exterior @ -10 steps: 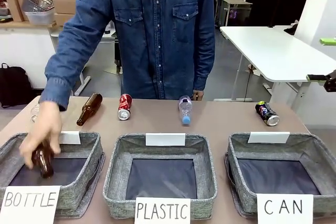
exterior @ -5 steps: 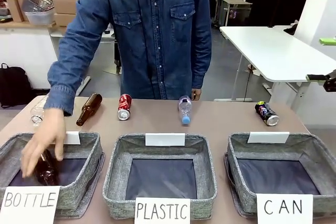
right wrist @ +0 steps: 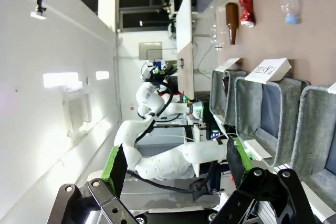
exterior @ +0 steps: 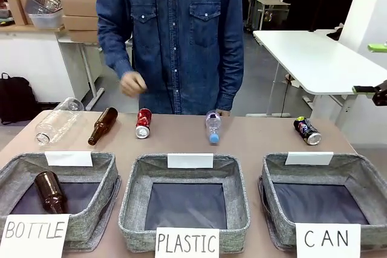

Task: Sort the can waste into the basket.
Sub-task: Pick up the can waste from the table and place it in the right Fabric basket.

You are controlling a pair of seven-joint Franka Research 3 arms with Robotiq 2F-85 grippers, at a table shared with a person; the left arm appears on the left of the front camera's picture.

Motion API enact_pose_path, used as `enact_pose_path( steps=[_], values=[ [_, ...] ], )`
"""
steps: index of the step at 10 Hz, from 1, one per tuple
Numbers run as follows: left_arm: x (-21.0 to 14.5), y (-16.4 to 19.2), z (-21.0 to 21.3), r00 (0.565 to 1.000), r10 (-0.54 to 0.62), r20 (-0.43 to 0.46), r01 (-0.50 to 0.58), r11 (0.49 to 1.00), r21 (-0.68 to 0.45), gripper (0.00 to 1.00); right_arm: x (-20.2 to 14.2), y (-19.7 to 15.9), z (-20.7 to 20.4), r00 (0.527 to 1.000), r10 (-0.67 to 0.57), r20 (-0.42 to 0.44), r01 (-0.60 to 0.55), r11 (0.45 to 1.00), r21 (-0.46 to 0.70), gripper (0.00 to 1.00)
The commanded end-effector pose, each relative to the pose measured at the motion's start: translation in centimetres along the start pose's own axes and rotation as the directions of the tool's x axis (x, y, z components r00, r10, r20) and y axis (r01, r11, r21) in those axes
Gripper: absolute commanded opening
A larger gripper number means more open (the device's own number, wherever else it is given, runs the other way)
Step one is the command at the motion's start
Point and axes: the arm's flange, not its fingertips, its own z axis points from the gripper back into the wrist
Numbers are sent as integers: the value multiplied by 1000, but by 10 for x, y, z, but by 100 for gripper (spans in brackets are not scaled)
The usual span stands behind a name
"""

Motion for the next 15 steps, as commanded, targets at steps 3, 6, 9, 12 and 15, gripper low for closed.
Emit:
enact_pose_path(
  steps=[3, 6, 9, 12, 15],
  values=[
    [6, -77, -167, 959, -158, -236, 230, 921, 315, 100, 2, 1, 0, 1000, 25, -1, -25, 1000, 15, 100],
    [0, -106, -268, 929, -235, -286, 354, 790, 501, 100, 2, 1, 0, 1000, 25, -1, -25, 1000, 15, 100],
    [-10, -117, -286, 917, -276, -289, 385, 804, 453, 100, 2, 1, 0, 1000, 25, -1, -25, 1000, 15, 100],
    [-15, -105, -338, 922, -254, -293, 386, 677, 627, 100, 2, 1, 0, 1000, 25, -1, -25, 1000, 15, 100],
    [-5, -91, -389, 921, -207, -330, 381, 656, 651, 100, 2, 1, 0, 1000, 25, -1, -25, 1000, 15, 100]
  ],
)
